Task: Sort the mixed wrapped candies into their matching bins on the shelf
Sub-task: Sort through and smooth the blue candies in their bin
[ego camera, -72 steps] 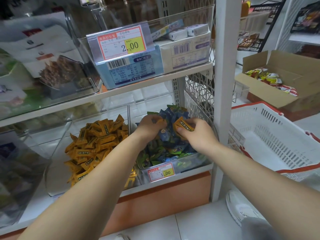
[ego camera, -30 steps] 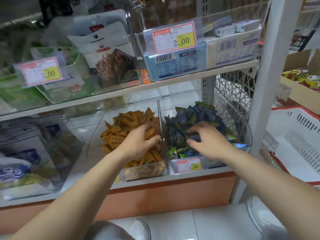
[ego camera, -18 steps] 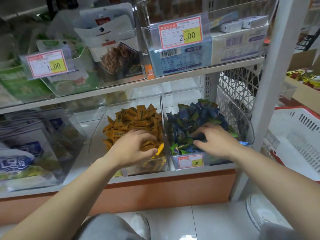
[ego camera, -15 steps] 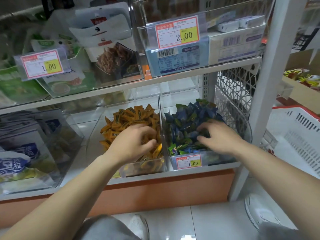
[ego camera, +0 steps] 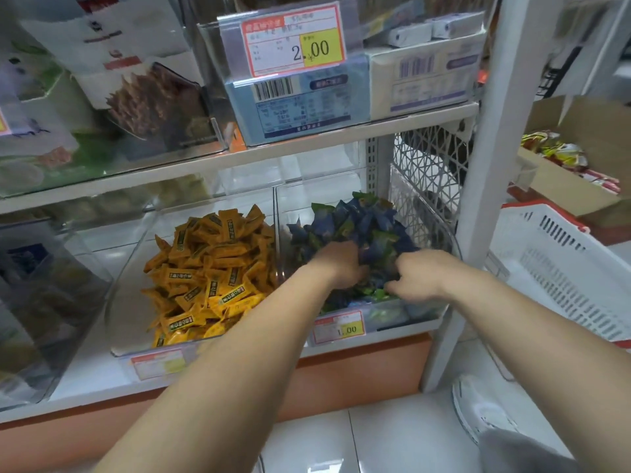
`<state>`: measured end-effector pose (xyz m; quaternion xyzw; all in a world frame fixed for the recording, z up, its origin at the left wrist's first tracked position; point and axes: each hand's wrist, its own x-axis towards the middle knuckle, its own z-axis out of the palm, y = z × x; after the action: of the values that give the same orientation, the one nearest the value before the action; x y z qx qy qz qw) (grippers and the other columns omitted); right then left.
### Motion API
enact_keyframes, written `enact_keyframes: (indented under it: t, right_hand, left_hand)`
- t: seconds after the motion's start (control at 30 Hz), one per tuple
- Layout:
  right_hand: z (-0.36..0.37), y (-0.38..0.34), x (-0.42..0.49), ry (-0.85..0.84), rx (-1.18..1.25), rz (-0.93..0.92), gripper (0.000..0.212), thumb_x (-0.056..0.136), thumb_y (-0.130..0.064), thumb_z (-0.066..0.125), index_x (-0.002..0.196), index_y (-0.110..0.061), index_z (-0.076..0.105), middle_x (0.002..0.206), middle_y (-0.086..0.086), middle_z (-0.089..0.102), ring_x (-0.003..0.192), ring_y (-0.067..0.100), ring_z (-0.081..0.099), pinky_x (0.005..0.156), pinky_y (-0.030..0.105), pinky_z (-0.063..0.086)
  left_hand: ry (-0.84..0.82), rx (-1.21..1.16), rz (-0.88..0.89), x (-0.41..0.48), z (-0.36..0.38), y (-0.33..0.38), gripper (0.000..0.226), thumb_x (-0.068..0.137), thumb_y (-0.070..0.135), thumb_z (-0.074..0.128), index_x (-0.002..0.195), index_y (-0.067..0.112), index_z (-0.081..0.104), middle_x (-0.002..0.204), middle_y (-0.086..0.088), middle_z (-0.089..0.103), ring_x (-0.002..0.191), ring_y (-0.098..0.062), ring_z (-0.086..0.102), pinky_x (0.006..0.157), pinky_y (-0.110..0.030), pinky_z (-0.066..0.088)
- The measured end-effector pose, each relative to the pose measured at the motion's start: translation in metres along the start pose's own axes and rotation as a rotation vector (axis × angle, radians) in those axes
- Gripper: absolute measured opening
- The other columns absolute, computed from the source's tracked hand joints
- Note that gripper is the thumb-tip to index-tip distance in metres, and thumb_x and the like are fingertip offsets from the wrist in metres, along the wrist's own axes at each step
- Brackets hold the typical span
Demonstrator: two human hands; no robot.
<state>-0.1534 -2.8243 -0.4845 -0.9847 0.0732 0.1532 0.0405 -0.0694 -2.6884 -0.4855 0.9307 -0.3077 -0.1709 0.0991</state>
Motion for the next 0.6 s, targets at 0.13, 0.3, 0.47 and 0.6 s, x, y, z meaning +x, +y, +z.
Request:
enact_keyframes:
  t: [0.13, 0.3, 0.47, 0.6]
  right_hand:
    - [-0.003, -0.003, 0.006, -0.168, 0.204, 0.002, 0.023, 0.095, -0.031, 0.053, 0.095, -0.01, 0.062, 0.088, 0.007, 0.06, 0.071, 0.017, 0.054, 0.06, 0.029, 0.04]
    - [-0.007, -0.002, 0.015, -0.256, 0.334, 0.015, 0.039, 0.091, -0.02, 0.057, 0.126, -0.004, 0.059, 0.121, 0.013, 0.064, 0.091, 0.021, 0.059, 0.077, 0.027, 0.049]
    - [-0.007, 0.004, 0.025, -0.229, 0.489, -0.008, 0.059, 0.08, -0.025, 0.078, 0.131, -0.009, 0.054, 0.119, 0.007, 0.063, 0.103, 0.024, 0.062, 0.092, 0.037, 0.053]
    - [0.002, 0.001, 0.027, -0.124, 0.745, 0.01, 0.069, 0.076, -0.016, 0.084, 0.136, -0.009, 0.051, 0.125, 0.008, 0.063, 0.109, 0.026, 0.063, 0.095, 0.037, 0.053]
  left_hand:
    - [-0.151, -0.007, -0.022, 0.022, 0.004, 0.003, 0.05, 0.09, 0.049, 0.061, 0.129, 0.017, 0.06, 0.123, -0.007, 0.063, 0.098, -0.019, 0.057, 0.081, -0.031, 0.045]
    - [-0.159, -0.089, -0.088, 0.028, 0.015, -0.004, 0.06, 0.078, 0.058, 0.066, 0.126, 0.021, 0.063, 0.121, -0.005, 0.064, 0.106, -0.022, 0.059, 0.095, -0.037, 0.049]
    - [-0.137, -0.688, -0.227, 0.022, 0.017, -0.011, 0.051, 0.063, 0.047, 0.071, 0.103, 0.016, 0.073, 0.104, -0.007, 0.073, 0.098, -0.026, 0.069, 0.096, -0.043, 0.053]
    - [-0.032, -1.048, -0.323, 0.019, 0.02, -0.016, 0.036, 0.07, 0.038, 0.074, 0.097, 0.014, 0.074, 0.106, -0.011, 0.071, 0.099, -0.029, 0.067, 0.092, -0.043, 0.055]
